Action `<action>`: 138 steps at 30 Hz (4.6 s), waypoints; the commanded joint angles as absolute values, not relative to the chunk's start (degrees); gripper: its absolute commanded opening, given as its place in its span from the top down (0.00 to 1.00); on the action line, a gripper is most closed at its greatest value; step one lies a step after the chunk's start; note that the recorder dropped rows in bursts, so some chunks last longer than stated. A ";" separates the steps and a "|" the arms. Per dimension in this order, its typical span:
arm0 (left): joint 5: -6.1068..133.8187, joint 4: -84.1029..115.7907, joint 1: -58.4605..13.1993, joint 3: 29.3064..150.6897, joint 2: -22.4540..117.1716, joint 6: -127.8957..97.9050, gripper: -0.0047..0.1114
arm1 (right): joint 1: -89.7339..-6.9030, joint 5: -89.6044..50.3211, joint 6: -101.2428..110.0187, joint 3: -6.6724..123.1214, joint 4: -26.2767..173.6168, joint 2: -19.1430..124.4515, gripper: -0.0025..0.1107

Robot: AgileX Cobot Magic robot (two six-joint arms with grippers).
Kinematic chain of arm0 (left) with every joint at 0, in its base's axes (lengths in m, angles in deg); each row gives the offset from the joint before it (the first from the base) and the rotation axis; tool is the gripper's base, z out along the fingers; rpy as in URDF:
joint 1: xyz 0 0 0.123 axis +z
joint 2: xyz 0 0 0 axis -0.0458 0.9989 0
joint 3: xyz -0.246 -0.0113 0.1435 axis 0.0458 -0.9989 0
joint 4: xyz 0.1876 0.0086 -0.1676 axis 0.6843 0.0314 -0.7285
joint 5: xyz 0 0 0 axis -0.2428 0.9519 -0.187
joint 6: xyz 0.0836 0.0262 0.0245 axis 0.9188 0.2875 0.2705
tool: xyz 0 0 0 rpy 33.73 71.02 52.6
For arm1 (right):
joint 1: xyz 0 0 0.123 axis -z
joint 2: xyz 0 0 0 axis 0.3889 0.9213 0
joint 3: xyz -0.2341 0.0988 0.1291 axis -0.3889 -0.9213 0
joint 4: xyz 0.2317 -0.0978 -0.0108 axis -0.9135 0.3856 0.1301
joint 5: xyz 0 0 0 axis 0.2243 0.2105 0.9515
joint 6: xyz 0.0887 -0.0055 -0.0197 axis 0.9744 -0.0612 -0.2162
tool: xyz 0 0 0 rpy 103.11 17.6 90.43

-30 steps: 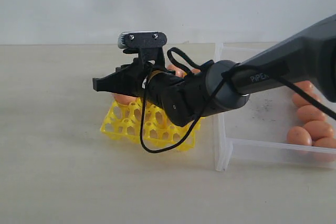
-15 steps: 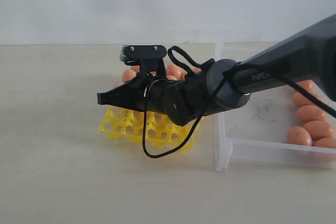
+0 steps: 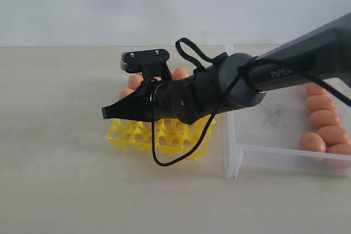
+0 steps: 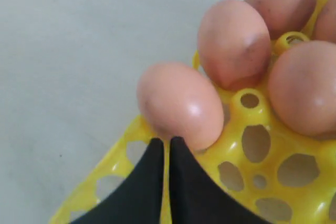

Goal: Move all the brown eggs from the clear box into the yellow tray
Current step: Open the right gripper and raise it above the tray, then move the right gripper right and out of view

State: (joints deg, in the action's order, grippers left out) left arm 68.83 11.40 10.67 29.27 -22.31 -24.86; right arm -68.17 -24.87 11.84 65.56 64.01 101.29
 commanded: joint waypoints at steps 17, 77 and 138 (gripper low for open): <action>68.21 10.90 10.76 29.31 -22.45 -25.37 0.93 | -66.87 6.01 4.55 92.86 61.14 108.03 0.98; 68.21 10.90 10.76 29.31 -22.45 -25.37 0.93 | -66.77 -20.17 13.00 34.04 106.67 47.79 0.98; 68.21 10.90 10.76 29.31 -22.45 -25.37 0.93 | -39.57 -31.05 11.42 22.68 108.92 29.35 0.98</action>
